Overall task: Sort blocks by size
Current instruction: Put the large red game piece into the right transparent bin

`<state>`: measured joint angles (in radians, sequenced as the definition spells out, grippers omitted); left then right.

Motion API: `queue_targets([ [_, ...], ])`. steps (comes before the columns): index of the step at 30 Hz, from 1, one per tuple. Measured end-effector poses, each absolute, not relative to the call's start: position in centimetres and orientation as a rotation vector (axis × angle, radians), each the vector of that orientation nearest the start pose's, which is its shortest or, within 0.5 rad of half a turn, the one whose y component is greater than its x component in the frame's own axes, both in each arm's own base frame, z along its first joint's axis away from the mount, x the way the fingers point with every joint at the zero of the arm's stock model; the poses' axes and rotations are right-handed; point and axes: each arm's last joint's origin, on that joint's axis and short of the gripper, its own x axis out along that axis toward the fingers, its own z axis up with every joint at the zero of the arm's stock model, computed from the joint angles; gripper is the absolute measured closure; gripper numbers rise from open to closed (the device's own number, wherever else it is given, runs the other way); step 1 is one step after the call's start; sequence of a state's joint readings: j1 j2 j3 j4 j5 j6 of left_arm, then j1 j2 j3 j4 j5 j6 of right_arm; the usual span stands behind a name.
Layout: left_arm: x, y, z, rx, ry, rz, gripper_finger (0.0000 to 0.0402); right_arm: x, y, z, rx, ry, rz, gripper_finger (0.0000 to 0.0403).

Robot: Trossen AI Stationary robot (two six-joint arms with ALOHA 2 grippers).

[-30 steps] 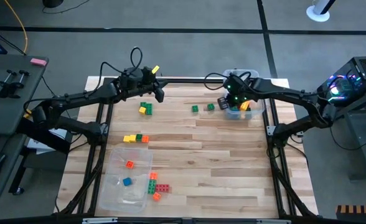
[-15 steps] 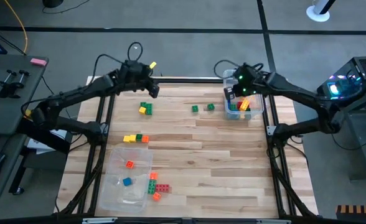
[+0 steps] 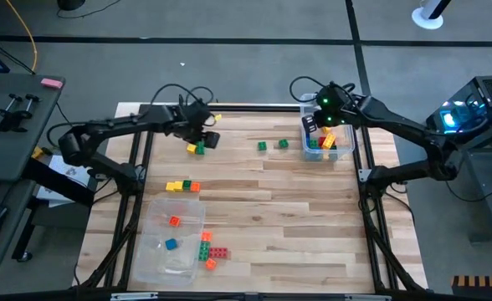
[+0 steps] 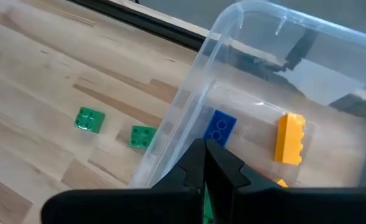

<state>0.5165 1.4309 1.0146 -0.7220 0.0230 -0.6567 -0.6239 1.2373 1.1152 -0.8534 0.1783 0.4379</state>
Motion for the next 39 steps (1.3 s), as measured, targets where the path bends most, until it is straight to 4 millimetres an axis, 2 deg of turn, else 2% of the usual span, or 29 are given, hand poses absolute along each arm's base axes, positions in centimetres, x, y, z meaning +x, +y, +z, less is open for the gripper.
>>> queue_targets([
  [3,25.3,12.1,24.2,-0.852,0.874,0.656,0.0136,19.1,-14.4,30.4,0.564,0.797,-0.926,0.0403],
  [6,27.5,9.6,27.1,-0.687,0.730,0.398,0.0135,19.1,-14.7,30.5,0.544,0.793,-0.909,0.0403],
  [9,28.8,5.7,29.3,-0.372,0.752,0.168,0.0135,18.9,-15.0,30.6,0.558,0.780,-0.884,0.0403],
  [13,28.4,0.9,29.3,0.140,0.930,-0.028,0.0135,18.9,-15.4,30.8,0.601,0.748,-0.817,0.0403],
  [16,28.2,-1.4,29.2,0.353,0.945,-0.126,0.0135,19.4,-15.2,31.1,0.648,0.699,-0.699,0.0403],
  [21,29.8,-2.9,29.5,0.306,0.801,-0.153,0.0135,20.5,-13.3,32.6,0.738,0.577,-0.515,0.0403],
  [23,30.3,-3.0,29.8,0.254,0.751,-0.157,0.0135,20.7,-11.8,33.5,0.739,0.531,-0.452,0.0403],
  [28,30.6,-4.6,29.8,0.108,0.780,-0.152,0.0135,20.4,-7.2,35.7,0.736,0.466,-0.324,0.0403],
  [33,32.3,-8.2,30.1,0.065,0.870,-0.063,0.0139,19.6,-3.2,36.7,0.693,0.447,-0.279,0.0403],
  [39,37.1,-13.6,29.5,-0.029,0.987,-0.033,0.0140,19.5,-0.1,36.5,0.630,0.507,-0.203,0.0403],
])
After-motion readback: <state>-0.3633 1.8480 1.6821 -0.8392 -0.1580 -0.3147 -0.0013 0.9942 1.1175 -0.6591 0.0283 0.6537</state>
